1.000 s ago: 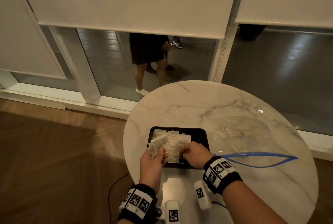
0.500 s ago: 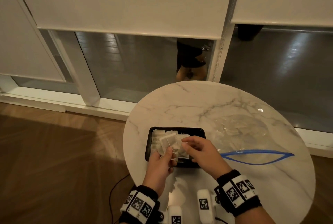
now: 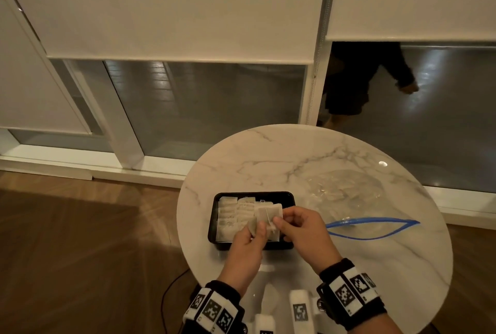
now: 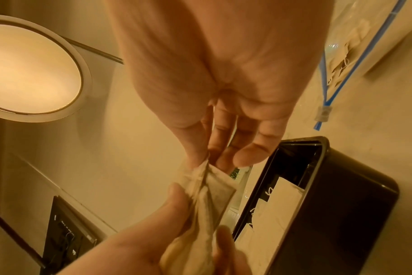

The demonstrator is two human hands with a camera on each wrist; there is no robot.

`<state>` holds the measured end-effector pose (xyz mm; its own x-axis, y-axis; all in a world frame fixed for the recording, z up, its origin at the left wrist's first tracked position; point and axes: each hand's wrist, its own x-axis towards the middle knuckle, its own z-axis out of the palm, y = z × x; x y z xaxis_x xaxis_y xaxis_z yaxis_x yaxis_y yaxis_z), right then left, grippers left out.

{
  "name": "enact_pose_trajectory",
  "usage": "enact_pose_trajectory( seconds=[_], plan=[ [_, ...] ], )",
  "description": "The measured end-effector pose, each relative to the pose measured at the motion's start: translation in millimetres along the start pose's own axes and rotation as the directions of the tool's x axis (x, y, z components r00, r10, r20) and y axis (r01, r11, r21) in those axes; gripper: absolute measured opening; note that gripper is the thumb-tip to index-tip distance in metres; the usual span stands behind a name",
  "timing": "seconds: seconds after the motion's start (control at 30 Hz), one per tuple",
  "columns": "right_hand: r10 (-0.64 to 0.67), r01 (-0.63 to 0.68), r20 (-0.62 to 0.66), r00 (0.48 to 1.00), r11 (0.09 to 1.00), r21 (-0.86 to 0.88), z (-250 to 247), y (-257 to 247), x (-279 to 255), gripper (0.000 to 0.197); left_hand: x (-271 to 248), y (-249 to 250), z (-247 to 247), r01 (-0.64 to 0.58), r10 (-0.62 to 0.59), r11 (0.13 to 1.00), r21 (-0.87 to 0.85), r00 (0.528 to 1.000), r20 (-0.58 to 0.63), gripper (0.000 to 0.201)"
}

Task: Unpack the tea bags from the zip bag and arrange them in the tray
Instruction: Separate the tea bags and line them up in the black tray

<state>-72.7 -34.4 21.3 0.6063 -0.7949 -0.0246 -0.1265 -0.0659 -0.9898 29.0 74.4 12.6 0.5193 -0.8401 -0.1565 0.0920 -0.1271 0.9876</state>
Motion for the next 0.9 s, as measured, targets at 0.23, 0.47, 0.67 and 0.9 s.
enact_pose_trajectory(
  seconds=[0.23,0.47,0.67,0.9],
  plan=[
    [0.043,-0.041,-0.021,0.999,0.994,0.105,1.4,-1.3,-1.1,0.006,4.1,-1.4,3.8,0.065,-0.088,0.965,-0.255,0.993,-0.079,0.032],
    [0.088,-0.071,-0.093,0.992,0.983,0.171,-2.7,3.1,2.3,0.007,9.2,-9.3,-4.6,0.046,-0.091,0.964,-0.263,0.983,-0.161,0.025],
    [0.128,-0.107,-0.147,0.981,0.984,0.143,-6.1,8.7,3.8,0.012,13.5,-15.2,-16.1,0.064,-0.123,0.966,-0.250,0.966,-0.229,0.025],
    [0.092,-0.109,-0.106,0.990,0.980,-0.169,-9.7,10.4,23.0,0.019,15.5,-21.5,-33.9,0.118,-0.165,0.977,-0.179,0.946,-0.280,0.025]
  ],
)
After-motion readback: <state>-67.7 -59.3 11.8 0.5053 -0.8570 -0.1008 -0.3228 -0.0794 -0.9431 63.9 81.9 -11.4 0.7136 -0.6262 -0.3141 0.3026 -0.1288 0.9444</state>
